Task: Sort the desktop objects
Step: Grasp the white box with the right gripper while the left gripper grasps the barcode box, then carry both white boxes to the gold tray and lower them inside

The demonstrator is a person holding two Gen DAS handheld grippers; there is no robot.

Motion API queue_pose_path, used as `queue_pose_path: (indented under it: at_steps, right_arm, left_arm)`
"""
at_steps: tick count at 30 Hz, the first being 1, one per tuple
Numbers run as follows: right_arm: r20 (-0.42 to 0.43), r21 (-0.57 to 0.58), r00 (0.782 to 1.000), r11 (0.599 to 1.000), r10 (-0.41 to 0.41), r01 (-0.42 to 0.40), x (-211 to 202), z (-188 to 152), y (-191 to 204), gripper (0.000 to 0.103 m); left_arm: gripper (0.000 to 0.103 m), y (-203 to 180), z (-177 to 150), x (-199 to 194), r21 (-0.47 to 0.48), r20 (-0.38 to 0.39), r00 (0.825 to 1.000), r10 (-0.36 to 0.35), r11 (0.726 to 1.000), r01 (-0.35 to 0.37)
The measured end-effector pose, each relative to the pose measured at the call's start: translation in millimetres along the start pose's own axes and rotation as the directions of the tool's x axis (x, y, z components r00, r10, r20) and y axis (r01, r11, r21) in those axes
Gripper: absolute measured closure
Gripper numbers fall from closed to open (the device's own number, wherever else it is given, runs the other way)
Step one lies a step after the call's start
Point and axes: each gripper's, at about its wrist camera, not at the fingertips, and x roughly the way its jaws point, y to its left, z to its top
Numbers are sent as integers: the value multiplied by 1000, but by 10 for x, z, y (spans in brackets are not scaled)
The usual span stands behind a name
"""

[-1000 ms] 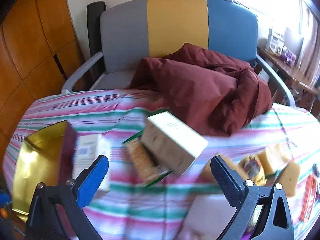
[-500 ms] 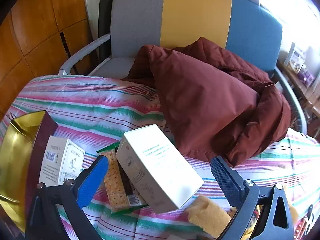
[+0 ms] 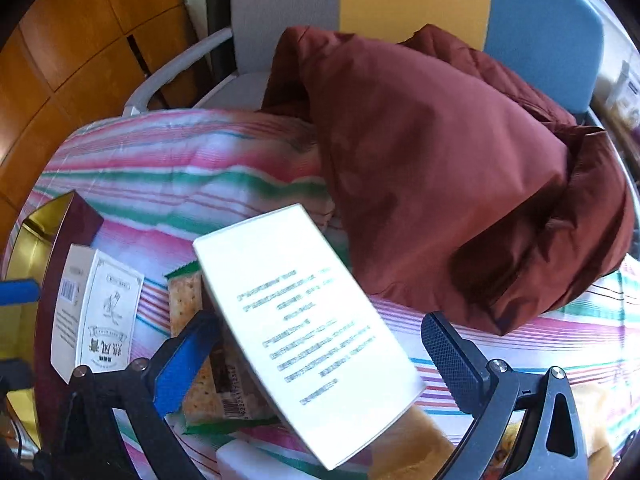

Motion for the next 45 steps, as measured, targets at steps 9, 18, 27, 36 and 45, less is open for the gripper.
queue_pose_path:
  at_steps: [9,18,27,36,45]
  right_arm:
    - [-16,-58,1000,998,-14,13,-26,10,152,42]
    - [-23,-112,999,993,-28,25,-73,17,212,53]
    - [6,-124,999,992,-32,33,-195,61,311,53]
    - [42,-140,998,989,-37,42,-278,96,399,53]
    - [115,-131,993,991,5,10,-505,156,533,53]
  left_arm:
    - [23,45,19,193,-9,-32,995,92,996,-92]
    - [23,59,3,308,-35,-21,996,90,995,-91]
    - [25,-15,49,273,-51,-49,994,99,993,-102]
    - [47,0,-52,480,-30,-54,988,145,989,-147]
    - [53,-103,-135,-48,17,157,981,116,993,-120]
